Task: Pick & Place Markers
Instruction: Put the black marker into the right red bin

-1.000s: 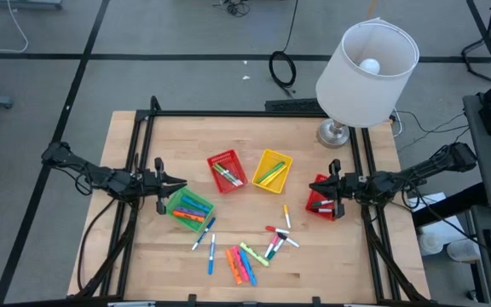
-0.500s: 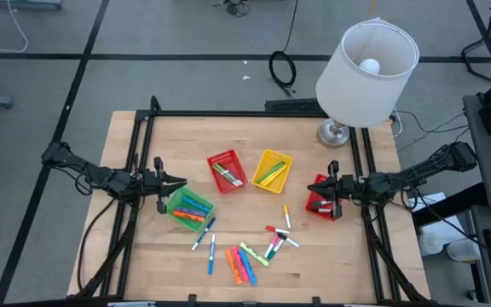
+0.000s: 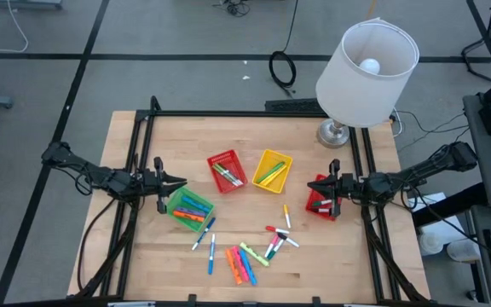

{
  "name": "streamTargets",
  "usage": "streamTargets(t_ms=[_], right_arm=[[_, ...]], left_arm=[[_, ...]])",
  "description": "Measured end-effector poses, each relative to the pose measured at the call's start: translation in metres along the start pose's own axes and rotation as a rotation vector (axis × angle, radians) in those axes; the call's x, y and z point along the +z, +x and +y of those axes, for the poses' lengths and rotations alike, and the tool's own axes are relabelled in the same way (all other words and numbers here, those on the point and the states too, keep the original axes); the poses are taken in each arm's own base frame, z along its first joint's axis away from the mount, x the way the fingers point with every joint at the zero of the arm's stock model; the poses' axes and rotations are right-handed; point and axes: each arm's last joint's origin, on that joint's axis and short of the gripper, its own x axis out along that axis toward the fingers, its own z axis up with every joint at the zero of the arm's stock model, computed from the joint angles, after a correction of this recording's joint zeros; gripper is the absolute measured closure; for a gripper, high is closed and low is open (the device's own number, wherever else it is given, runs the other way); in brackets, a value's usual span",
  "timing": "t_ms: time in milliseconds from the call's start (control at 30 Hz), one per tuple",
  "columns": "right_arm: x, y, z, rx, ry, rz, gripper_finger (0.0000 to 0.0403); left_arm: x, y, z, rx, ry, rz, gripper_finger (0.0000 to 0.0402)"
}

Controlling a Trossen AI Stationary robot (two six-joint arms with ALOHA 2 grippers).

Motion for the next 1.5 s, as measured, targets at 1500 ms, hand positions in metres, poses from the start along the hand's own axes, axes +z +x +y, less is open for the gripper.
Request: streamTargets(t_ms=[1500], right_arm=[[0.036,0.141,0.169,-0.229,-0.094,1.167,0.0403]], left_arm=[[-0.001,0.000,0.000,-0.001,-0.009,0.005,0.0353]])
